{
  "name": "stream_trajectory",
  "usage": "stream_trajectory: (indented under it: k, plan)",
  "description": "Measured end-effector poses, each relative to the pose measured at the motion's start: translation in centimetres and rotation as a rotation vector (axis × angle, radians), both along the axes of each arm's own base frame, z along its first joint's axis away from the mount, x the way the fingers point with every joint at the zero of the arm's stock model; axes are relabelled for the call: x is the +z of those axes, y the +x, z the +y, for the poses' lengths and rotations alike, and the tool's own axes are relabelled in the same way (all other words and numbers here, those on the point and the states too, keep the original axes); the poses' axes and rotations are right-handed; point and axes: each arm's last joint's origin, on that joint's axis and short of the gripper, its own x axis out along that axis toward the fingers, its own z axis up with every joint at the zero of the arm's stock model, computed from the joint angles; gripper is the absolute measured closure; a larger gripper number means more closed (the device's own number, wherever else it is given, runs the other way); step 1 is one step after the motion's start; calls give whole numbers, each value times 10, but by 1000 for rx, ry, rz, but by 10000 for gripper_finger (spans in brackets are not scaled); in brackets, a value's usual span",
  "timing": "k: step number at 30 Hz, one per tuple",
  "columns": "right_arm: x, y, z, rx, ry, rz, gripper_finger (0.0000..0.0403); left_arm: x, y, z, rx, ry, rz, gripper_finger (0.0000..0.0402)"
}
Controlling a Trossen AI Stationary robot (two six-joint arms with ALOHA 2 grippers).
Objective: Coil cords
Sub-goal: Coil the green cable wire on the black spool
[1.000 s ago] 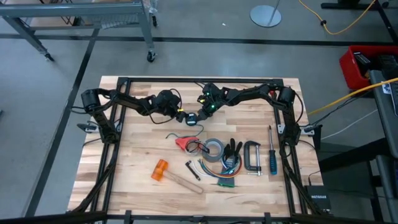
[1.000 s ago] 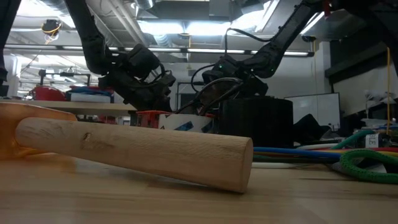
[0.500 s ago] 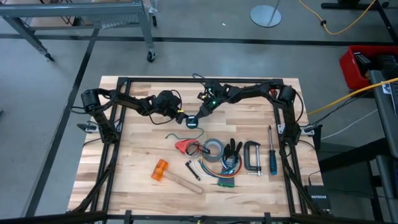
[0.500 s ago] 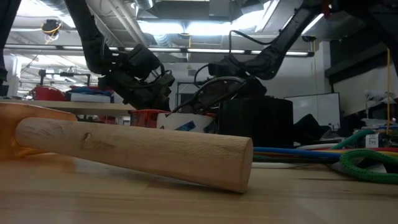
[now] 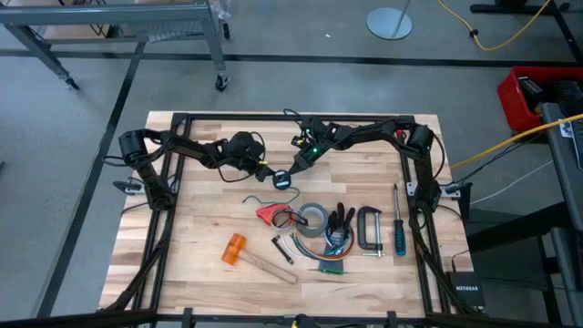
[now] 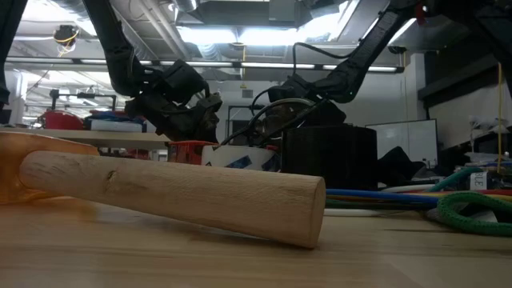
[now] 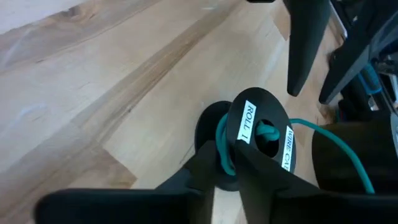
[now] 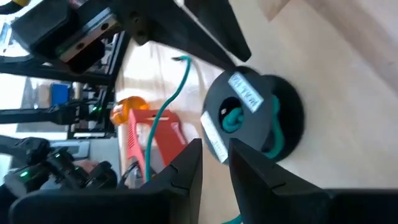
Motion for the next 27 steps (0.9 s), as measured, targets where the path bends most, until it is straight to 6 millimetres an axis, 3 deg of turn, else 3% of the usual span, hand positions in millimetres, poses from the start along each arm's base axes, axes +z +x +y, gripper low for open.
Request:
stream_trajectory:
  k: [6, 10, 18, 27]
  plan:
    - [0, 0, -1, -19, -23, 7, 322, -1, -2, 1, 11, -69, 2, 289]
    - [-1, 1, -1, -26, -30, 12, 322, -1, 1, -7, -45, -100, -11, 269]
    - [-2, 6, 9, -46, -114, 36, 322, 0, 6, -17, -82, -95, -12, 278]
    - [-3, 11, 20, -32, -149, 39, 322, 0, 7, -14, -28, -46, -16, 320]
